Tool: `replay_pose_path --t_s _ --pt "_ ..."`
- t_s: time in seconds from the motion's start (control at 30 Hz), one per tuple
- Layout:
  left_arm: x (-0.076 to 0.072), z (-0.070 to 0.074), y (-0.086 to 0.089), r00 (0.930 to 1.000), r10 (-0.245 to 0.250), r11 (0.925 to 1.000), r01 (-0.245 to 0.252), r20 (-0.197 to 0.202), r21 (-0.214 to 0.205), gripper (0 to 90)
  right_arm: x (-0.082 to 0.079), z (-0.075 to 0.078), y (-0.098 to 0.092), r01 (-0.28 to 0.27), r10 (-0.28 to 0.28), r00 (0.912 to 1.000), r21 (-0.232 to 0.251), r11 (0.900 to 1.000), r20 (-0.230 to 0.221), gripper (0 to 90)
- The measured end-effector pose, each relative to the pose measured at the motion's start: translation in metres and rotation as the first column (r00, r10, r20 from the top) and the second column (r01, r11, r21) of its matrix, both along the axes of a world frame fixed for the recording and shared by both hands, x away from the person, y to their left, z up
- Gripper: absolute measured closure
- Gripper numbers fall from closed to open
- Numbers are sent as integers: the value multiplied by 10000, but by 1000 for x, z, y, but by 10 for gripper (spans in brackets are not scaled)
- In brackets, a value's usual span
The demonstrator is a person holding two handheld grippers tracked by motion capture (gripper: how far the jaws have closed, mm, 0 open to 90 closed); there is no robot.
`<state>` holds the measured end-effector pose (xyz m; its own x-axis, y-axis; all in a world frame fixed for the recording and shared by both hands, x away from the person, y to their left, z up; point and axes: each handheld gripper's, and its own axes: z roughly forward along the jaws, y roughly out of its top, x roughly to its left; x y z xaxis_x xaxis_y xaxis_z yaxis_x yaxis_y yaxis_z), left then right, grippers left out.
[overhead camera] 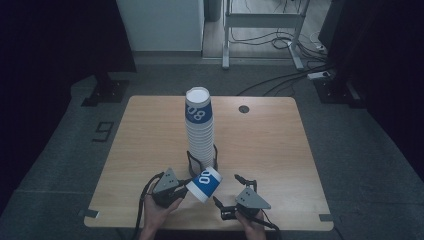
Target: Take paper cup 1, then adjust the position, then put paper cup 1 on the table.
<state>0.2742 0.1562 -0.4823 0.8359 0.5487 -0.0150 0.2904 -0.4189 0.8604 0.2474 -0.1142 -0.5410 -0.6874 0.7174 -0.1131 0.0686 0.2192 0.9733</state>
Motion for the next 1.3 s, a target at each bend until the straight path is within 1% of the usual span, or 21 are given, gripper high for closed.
replay_pose_path --t_s 0.07,0.13,0.17,0.37,0.4,0.47,0.5,0.53,0.57,0.6,0.67,0.83,0.87,0.93,1.0,1.03,1.07,1.1,1.13,1.23,1.3 --pt "1 3 -3 9997 -62 9998 66 -226 178 845 -2 -1 6 -107 130 9995 -826 9965 280 27" --pt "2 4 -5 9993 -128 9994 139 -358 316 845 -3 -1 7 -228 266 9990 -1018 9945 353 29" --pt "2 3 -8 9992 -92 9978 118 -396 656 845 -3 -1 7 -185 231 9988 -1066 9941 421 29" --pt "5 1 -11 9967 -165 9950 242 -792 972 846 -3 0 7 -138 237 9973 -1401 9900 689 29" --pt "5 0 -12 9965 -204 9939 290 -812 1063 846 -3 -1 9 -127 266 9964 -1700 9854 800 13" --pt "7 0 -12 9952 -200 9934 306 -959 1105 845 -3 -2 10 -167 323 9960 -1830 9830 830 6" --pt "7 0 -13 9944 -214 9929 332 -1035 1142 845 -4 -3 12 -223 463 9940 -2308 9727 987 7" --pt "8 0 -13 9935 -219 9925 351 -1118 1173 845 -4 -3 12 -223 463 9940 -2308 9727 987 7" --pt "8 1 -15 9921 -232 9904 396 -1231 1321 846 -4 -4 15 -257 562 9921 -2571 9660 1118 7" --pt "8 1 -15 9921 -232 9904 396 -1231 1321 846 -4 -4 15 -257 562 9921 -2571 9660 1118 7" --pt "10 1 -18 9881 -326 9859 565 -1505 1572 846 -5 -5 18 -448 763 9921 -2865 9570 997 5" --pt "14 0 -18 9828 -285 9828 608 -1823 1742 846 -5 -5 19 -489 850 9898 -2872 9566 1147 0" --pt "14 0 -19 9816 -320 9812 667 -1885 1812 846 -5 -5 19 -572 943 9893 -2991 9525 1113 0" --pt "14 1 -23 9805 -378 9723 806 -1927 2193 846 -6 -5 21 -622 1076 9871 -3358 9399 1186 0" --pt "14 1 -24 9798 -364 9713 809 -1965 2236 846 -6 -5 22 -625 1104 9865 -3453 9364 1209 0" --pt "15 2 -25 9782 -364 9700 838 -2045 2283 846 -6 -5 22 -690 1208 9851 -3609 9300 1228 0" --pt "15 2 -25 9773 -368 9688 861 -2085 2325 846 -6 -5 22 -690 1208 9851 -3609 9300 1228 0" --pt "16 2 -26 9763 -384 9635 926 -2128 2510 846 -7 -4 23 -700 1267 9836 -3750 9244 1285 0" --pt "16 2 -26 9763 -384 9635 926 -2128 2510 846 -7 -4 23 -700 1267 9836 -3750 9244 1285 0" --pt "16 2 -29 9754 -232 9635 802 -2190 2552 846 -7 -4 28 -862 1530 9790 -4062 9097 1350 0" --pt "16 2 -28 9755 -229 9632 802 -2190 2565 846 -7 -5 29 -817 1486 9797 -4097 9086 1343 0"
